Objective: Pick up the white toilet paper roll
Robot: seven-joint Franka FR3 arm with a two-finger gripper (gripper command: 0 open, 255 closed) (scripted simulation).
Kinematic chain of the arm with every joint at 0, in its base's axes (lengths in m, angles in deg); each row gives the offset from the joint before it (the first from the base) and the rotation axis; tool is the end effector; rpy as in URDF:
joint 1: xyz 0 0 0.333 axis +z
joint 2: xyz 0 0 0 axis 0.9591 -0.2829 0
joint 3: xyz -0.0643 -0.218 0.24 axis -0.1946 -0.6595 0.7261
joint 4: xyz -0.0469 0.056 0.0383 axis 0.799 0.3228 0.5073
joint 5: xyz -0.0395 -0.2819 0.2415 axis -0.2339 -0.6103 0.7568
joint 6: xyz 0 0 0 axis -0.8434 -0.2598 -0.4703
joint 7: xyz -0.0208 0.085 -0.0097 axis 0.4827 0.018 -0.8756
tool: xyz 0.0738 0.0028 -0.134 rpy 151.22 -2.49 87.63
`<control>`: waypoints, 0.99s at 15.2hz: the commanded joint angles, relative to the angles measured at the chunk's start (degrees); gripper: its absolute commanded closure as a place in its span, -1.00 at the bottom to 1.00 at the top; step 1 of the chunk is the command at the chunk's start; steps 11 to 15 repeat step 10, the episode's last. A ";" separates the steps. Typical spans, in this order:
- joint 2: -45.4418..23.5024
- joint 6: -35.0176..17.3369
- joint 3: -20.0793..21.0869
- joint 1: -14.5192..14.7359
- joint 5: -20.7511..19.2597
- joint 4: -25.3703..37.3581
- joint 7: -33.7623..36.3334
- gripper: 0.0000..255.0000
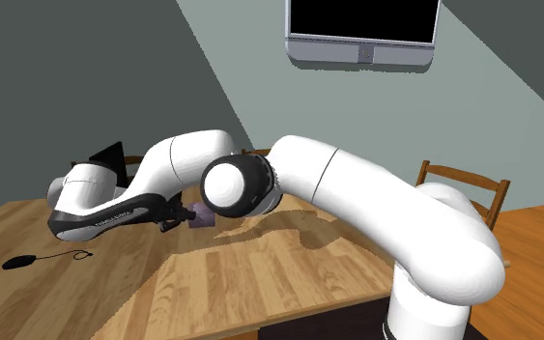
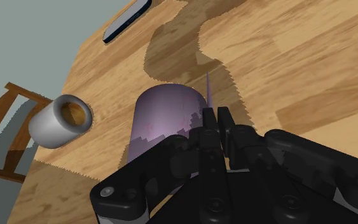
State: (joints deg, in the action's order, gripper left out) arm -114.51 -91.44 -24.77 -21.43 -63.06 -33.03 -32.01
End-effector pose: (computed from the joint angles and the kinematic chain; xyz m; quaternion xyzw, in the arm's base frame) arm 0.4539 0.5139 0.2322 0.6810 0.4764 -0.1949 0.5209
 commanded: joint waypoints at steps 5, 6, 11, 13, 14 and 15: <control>3.18 1.34 0.07 -0.24 -0.22 -1.48 -1.42 1.00; 3.52 1.61 0.01 -0.16 -0.33 -1.36 -1.83 1.00; 4.19 2.21 -0.14 0.04 -0.60 -0.99 -2.78 1.00; 4.19 2.21 -0.14 0.04 -0.60 -0.99 -2.78 1.00; 4.19 2.21 -0.14 0.04 -0.60 -0.99 -2.78 1.00; 4.19 2.21 -0.14 0.04 -0.60 -0.99 -2.78 1.00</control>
